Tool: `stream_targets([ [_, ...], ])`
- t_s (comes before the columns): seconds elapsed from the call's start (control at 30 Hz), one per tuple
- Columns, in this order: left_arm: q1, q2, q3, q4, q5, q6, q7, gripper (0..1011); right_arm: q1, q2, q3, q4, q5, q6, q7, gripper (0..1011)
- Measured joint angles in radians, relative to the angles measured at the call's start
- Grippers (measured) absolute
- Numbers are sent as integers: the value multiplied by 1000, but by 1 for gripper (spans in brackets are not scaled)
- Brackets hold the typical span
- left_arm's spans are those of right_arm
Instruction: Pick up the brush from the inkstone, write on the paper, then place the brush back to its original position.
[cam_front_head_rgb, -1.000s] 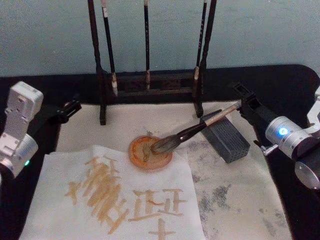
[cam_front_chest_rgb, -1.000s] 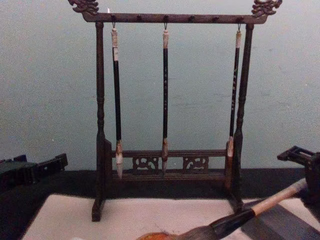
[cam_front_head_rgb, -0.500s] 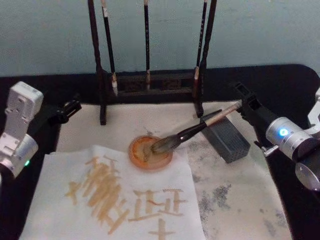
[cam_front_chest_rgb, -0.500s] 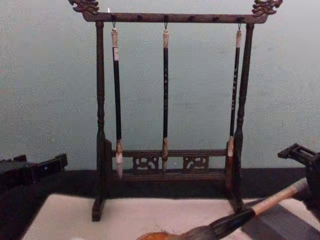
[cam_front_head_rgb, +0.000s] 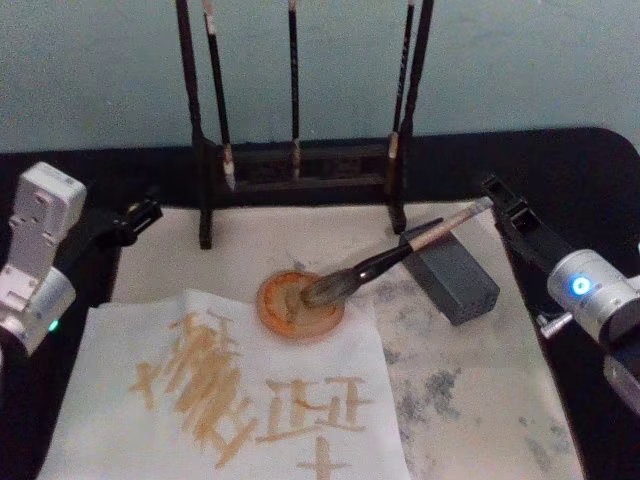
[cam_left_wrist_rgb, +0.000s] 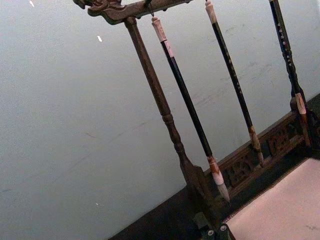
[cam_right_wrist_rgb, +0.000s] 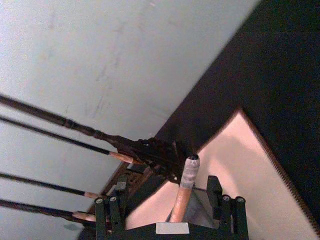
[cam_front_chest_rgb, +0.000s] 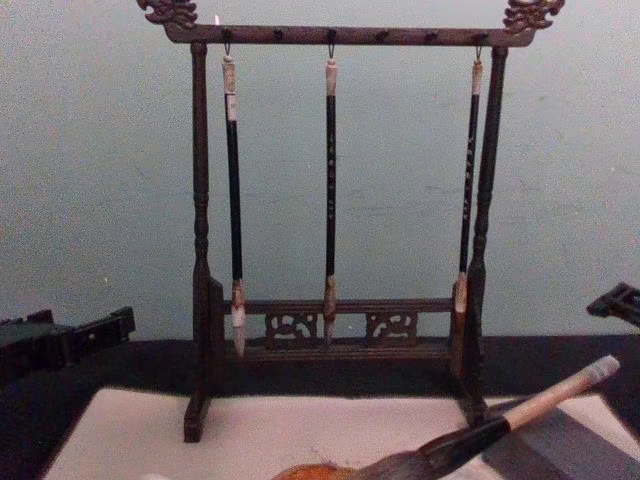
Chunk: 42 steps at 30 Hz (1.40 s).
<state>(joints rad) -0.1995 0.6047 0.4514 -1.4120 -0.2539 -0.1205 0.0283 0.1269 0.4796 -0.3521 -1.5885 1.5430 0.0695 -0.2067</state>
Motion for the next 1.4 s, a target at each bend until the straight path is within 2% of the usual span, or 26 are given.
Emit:
stream_targets([
  [0.07,0,0,0,0,0,0,0,1002,-12,18,-11,-29,-43,-22,-9,1008],
  [0.1,0,0,0,0,0,0,0,1002,-21,38,-24,-55,-95,-44,-15,1008],
  [0.13,0,0,0,0,0,0,0,1002,-25,48,-29,-66,-128,-56,-17,1008],
  [0.17,0,0,0,0,0,0,0,1002,-29,65,-41,-85,-194,-73,-19,1008],
  [0.2,0,0,0,0,0,0,0,1002,-29,65,-41,-85,-194,-73,-19,1008],
  [0.23,0,0,0,0,0,0,0,1002,-30,83,-58,-101,-261,-88,-18,1008],
  [0.27,0,0,0,0,0,0,0,1000,-29,93,-66,-108,-297,-95,-18,1008],
  [0.3,0,0,0,0,0,0,0,1002,-24,108,-83,-114,-360,-103,-17,1008],
  [0.4,0,0,0,0,0,0,0,1000,-7,137,-116,-119,-457,-104,-8,1008],
  [0.43,0,0,0,0,0,0,0,1002,6,155,-140,-119,-520,-104,3,1008],
  [0.53,0,0,0,0,0,0,0,1002,25,174,-168,-115,-593,-101,21,1008],
  [0.57,0,0,0,0,0,0,0,1002,37,183,-183,-109,-633,-99,35,1008],
  [0.67,0,0,0,0,0,0,0,1002,51,185,-190,-99,-661,-96,59,1008],
  [0.8,0,0,0,0,0,0,0,1002,54,176,-186,-89,-666,-99,82,1006],
  [0.9,0,0,0,0,0,0,0,1002,55,168,-190,-83,-686,-102,90,1008],
  [1.03,0,0,0,0,0,0,0,1002,57,159,-210,-72,-744,-115,95,1008],
  [1.07,0,0,0,0,0,0,0,1002,59,155,-220,-65,-776,-123,93,1008],
  [1.1,0,0,0,0,0,0,0,1002,59,155,-220,-65,-776,-123,93,1008],
  [1.17,0,0,0,0,0,0,0,1002,60,146,-234,-48,-832,-141,82,1008],
  [1.2,0,0,0,0,0,0,0,1002,60,144,-236,-43,-845,-147,79,1008],
  [1.3,0,0,0,0,0,0,0,1002,58,136,-239,-28,-876,-164,73,1008],
  [1.4,0,0,0,0,0,0,0,1002,54,131,-235,-18,-887,-174,73,1008],
])
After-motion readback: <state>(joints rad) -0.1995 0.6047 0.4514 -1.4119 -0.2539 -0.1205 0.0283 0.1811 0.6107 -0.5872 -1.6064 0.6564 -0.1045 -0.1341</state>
